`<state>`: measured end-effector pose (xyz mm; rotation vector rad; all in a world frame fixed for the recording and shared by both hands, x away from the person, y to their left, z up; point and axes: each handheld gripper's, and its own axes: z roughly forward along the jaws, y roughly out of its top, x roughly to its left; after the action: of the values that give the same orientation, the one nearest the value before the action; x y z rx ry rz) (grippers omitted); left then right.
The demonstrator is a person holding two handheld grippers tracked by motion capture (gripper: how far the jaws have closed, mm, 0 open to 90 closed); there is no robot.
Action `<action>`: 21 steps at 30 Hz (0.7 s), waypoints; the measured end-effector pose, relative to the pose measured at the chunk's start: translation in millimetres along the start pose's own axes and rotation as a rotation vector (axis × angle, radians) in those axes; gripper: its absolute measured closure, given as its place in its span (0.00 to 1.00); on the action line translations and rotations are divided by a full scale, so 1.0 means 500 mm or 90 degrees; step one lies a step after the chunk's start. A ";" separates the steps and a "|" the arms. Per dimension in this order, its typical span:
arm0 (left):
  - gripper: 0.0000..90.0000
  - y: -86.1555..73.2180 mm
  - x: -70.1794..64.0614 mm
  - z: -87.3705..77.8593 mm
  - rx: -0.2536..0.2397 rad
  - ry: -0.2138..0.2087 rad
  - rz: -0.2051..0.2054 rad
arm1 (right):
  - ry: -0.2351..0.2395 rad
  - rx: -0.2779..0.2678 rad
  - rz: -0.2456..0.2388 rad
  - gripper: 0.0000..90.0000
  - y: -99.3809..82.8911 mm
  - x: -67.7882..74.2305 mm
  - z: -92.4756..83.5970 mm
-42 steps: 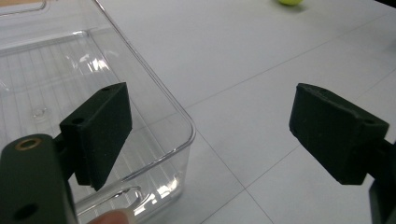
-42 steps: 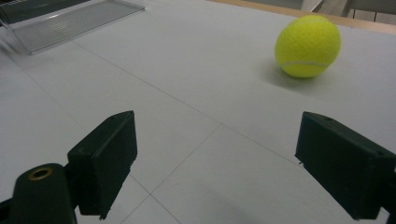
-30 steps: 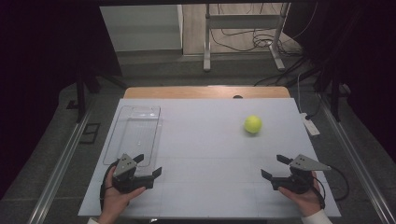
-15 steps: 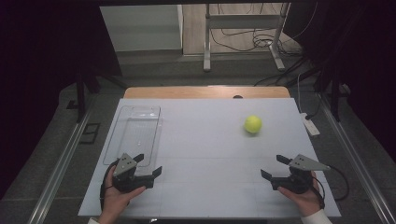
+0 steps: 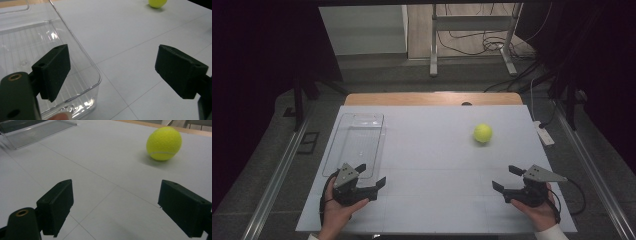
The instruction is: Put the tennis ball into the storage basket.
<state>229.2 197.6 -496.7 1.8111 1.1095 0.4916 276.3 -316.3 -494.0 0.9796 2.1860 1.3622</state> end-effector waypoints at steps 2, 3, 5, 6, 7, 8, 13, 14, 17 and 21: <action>0.16 0.005 -0.004 0.002 0.001 0.000 0.002 | 0.001 -0.001 0.001 0.15 -0.001 -0.001 0.000; 0.16 0.007 -0.005 0.003 0.001 -0.002 0.003 | 0.000 -0.001 0.001 0.15 -0.001 -0.001 0.000; 0.16 0.012 -0.006 0.005 0.003 -0.006 0.001 | -0.001 0.000 0.004 0.15 -0.002 -0.002 0.000; 0.16 0.014 -0.007 0.005 0.005 -0.010 0.001 | -0.001 0.000 0.004 0.15 -0.002 -0.003 0.000; 0.16 0.016 -0.008 0.006 0.006 -0.013 0.002 | -0.002 0.000 0.004 0.15 -0.002 -0.003 0.000; 0.16 0.018 -0.009 0.005 0.007 -0.014 0.005 | -0.003 0.002 0.004 0.15 -0.002 -0.003 -0.001; 0.16 0.026 -0.010 0.006 0.006 -0.017 0.006 | -0.007 0.004 0.006 0.15 -0.003 -0.004 0.000; 0.16 0.029 -0.010 0.007 0.006 -0.019 0.008 | -0.007 0.004 0.006 0.15 -0.003 -0.003 0.000; 0.16 0.035 -0.012 0.011 0.006 -0.019 0.011 | -0.008 0.005 0.005 0.15 -0.003 -0.002 0.001; 0.16 0.046 -0.014 0.015 0.004 -0.020 0.014 | -0.007 0.006 0.005 0.15 -0.004 -0.002 0.002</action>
<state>241.9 184.0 -479.9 1.8321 1.0714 0.4711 277.0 -317.1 -496.2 0.9982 2.1843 1.3487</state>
